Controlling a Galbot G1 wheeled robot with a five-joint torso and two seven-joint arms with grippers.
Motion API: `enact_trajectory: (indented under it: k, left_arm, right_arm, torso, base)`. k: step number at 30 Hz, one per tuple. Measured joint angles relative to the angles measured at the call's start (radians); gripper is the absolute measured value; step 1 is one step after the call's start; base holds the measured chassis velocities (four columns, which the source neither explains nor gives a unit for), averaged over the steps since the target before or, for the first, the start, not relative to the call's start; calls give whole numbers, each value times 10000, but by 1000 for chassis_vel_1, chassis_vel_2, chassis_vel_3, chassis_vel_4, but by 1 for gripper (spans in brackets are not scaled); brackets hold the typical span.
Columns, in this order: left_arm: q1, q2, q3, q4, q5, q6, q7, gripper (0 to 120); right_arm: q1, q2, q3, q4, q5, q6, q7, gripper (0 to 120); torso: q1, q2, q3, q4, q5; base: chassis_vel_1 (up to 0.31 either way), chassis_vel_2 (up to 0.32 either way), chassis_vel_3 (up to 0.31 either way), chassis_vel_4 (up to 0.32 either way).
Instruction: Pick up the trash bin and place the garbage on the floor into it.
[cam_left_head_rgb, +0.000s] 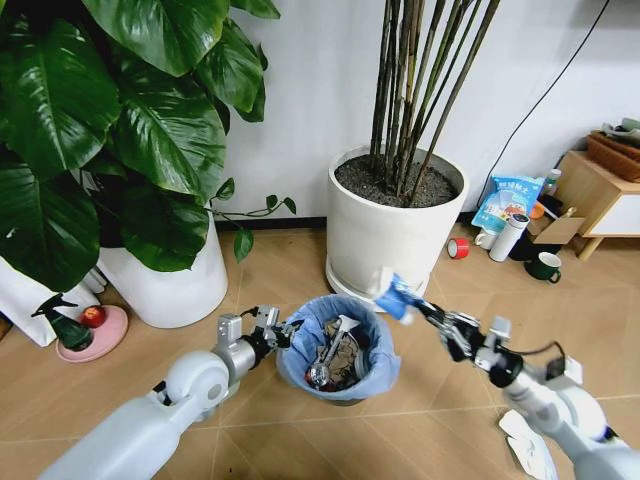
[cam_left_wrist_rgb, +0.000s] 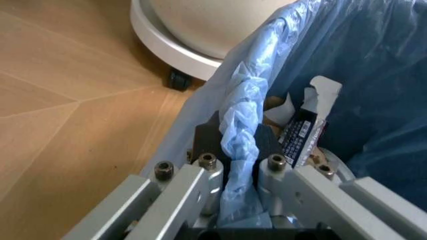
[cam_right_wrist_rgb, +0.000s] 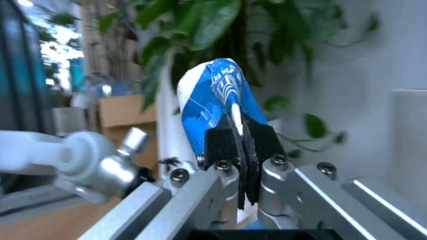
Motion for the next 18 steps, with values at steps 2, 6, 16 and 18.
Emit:
enact_trajectory:
  k: [2,6,16,18]
  left_arm:
    - [-54,-53,76,1,-12,22,-16,1]
    - [-157,-134,150,-53,-60,62,-84,1]
    - [-122,-73,46,-195,-81,137,-218,1]
    - [-109,-86,22,-256,-103,161,-267,1]
  right_arm:
    - [358,-71,-613,-58,8,-9,-19,0]
    - [846,-87,-1354,-354,-34,-12,-10,0]
    - [1063,-234,-1492,-1232,-915,-361,-38,20]
    - [1061,-228,-1460,-1320,-984,-378,28,30]
  torso:
    - [0,0,0,-1,-1]
    - [0,0,0,-2,1]
    - [0,0,-1,-3,0]
    - [0,0,-1,-3,0]
  base:
    - [0,0,0,0]
    - [0,0,0,0]
    - [0,0,0,0]
    - [0,0,0,0]
